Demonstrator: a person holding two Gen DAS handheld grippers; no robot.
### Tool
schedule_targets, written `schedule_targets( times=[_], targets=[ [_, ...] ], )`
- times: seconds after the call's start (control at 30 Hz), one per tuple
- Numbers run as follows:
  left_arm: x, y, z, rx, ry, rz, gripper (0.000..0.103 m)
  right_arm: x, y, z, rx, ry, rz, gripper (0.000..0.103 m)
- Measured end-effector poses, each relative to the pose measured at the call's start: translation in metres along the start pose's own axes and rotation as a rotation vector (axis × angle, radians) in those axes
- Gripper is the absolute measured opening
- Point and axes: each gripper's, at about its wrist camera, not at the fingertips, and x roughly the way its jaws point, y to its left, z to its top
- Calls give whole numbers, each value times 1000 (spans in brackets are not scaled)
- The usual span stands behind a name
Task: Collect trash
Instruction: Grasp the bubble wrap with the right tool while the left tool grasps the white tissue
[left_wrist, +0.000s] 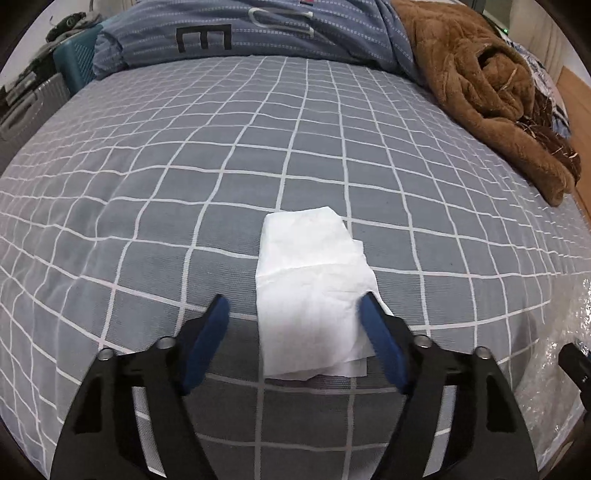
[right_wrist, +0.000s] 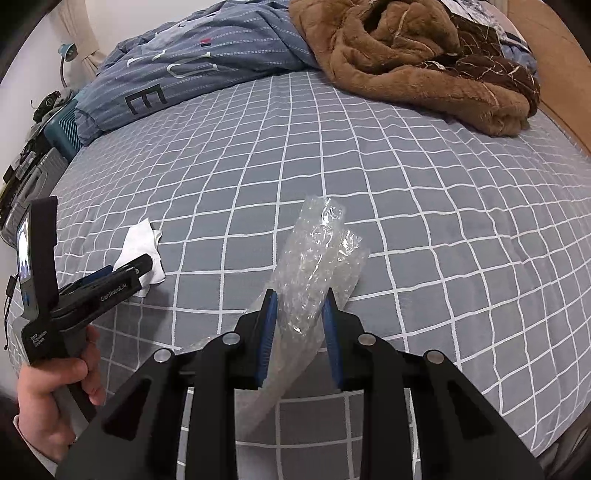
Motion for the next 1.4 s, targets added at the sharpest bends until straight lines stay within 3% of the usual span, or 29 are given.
schedule_targets(
  times=[0.13, 0.2, 0.27, 0.63, 1.4],
  targets=[
    [2, -3, 3, 5, 24, 9, 43, 1, 0, -1, 2, 3, 3, 24],
    [3, -5, 2, 9, 46, 4, 16, 2, 0, -1, 1, 6, 3, 24],
    [2, -6, 2, 12, 59, 1, 6, 2, 2, -1, -1, 7, 4, 24],
    [-17, -10, -3, 32, 39, -7, 5, -5, 7, 1, -8, 1, 9, 24],
    [-117, 27, -44, 7, -7, 5, 5, -67, 33, -26, -34, -27, 39, 24]
  ],
)
